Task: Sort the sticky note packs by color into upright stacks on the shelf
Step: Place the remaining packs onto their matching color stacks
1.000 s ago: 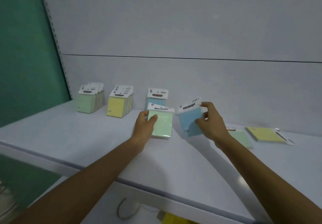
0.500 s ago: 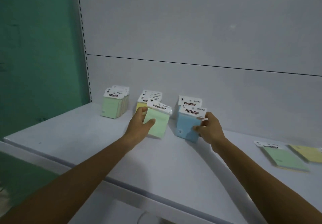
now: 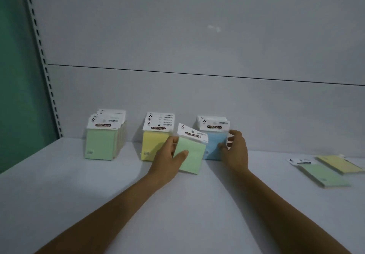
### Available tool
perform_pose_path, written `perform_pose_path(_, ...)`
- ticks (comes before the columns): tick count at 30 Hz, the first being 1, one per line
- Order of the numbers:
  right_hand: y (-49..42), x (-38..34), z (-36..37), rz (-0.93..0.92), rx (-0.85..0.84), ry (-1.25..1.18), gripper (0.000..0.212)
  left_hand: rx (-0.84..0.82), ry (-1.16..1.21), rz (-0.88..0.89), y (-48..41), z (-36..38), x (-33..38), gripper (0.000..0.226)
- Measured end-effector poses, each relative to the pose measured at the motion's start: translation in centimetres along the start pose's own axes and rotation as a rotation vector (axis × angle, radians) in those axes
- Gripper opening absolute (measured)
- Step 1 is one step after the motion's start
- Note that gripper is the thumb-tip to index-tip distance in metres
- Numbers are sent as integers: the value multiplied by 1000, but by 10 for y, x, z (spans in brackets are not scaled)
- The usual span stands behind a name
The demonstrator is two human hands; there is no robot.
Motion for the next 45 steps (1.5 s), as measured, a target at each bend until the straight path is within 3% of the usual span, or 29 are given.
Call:
perform_pose_path(5,0,18,7,60,-52,-144,54,-2,124,5,-3,0,-15,24)
perform_pose_path(10,-2,17,12,30,-89,-105,50,-14,106,10,-4,1,-12,23)
perform_pose_path(13,3,6,-7,-9,120,-25,61,-4,108,20,-3,-1,-7,23)
perform_pose_path(15,16,-19,-23,-156,295,40,51,6,103,39,0,-2,-1,23)
perform_pose_path(16,23,-33,-22,-231,305,36,45,10,100,48,1,-2,4,23)
perform_pose_path(18,32,-56,-6,-308,186,-11,39,32,152,47,3,-5,14,22)
perform_pose_path(21,37,-82,33,-276,-96,-134,49,93,368,10,-4,-25,34,20)
perform_pose_path(23,39,-105,50,-289,-203,-220,39,82,344,24,-7,-46,51,22)
perform_pose_path(26,45,-141,66,-372,-233,-243,26,67,193,92,-1,-78,67,19)
perform_pose_path(31,58,-166,130,-316,-351,-220,29,252,8,157,26,-145,55,21)
perform_pose_path(35,65,-180,186,-268,-429,-221,23,392,-141,51,43,-199,26,21)
perform_pose_path(42,60,-186,241,-283,-399,94,22,393,-223,-88,52,-241,-29,27)
perform_pose_path(45,61,-174,252,-237,-381,94,20,388,-241,-65,51,-246,-37,44)
Point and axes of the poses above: each hand's wrist, its own y-axis away from the middle knuckle, its own z-axis out of the palm, x = y × z, the point moved 8 cm from there along -y, towards the middle knuckle, and after that the axes turned 12 degrees about -x, right-handed, at the moved point
